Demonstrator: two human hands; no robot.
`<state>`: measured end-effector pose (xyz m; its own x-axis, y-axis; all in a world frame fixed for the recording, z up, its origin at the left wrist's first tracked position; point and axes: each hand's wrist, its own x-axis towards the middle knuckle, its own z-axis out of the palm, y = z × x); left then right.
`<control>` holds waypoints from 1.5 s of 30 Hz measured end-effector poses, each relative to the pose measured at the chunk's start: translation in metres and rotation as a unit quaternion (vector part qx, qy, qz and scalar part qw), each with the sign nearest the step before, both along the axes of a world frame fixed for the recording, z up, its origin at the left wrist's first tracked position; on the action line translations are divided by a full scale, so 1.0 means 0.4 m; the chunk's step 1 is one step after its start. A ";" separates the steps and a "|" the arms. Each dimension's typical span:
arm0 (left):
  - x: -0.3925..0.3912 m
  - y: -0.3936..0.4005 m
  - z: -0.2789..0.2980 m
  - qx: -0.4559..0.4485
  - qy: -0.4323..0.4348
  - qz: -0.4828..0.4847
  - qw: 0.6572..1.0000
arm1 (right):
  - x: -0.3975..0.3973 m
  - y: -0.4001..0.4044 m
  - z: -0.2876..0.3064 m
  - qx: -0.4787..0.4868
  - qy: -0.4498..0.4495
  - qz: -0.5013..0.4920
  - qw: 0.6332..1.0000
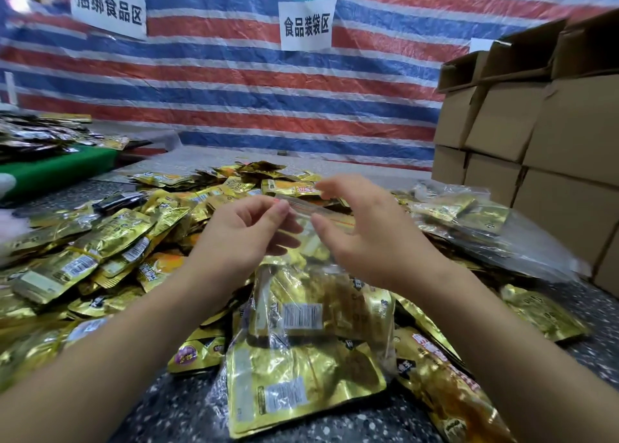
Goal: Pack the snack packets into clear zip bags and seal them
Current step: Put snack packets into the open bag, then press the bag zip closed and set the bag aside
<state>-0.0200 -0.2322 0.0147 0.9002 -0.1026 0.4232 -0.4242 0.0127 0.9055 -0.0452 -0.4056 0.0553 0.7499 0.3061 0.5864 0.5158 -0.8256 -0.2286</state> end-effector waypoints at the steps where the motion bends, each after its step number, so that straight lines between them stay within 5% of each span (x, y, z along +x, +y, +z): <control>1: 0.001 0.001 0.000 0.004 -0.004 -0.001 1.000 | 0.004 0.014 0.009 -0.022 0.024 0.005 0.999; 10: 0.009 0.000 -0.003 0.046 -0.071 0.084 0.993 | 0.041 0.043 0.037 0.017 0.100 0.037 0.994; 18: -0.001 0.000 0.011 0.024 -0.041 0.094 0.994 | 0.064 0.057 0.060 0.015 0.134 0.045 0.990; 45: -0.009 0.007 0.015 0.017 -0.035 0.087 0.995 | 0.075 0.064 0.059 -0.002 0.117 0.048 0.992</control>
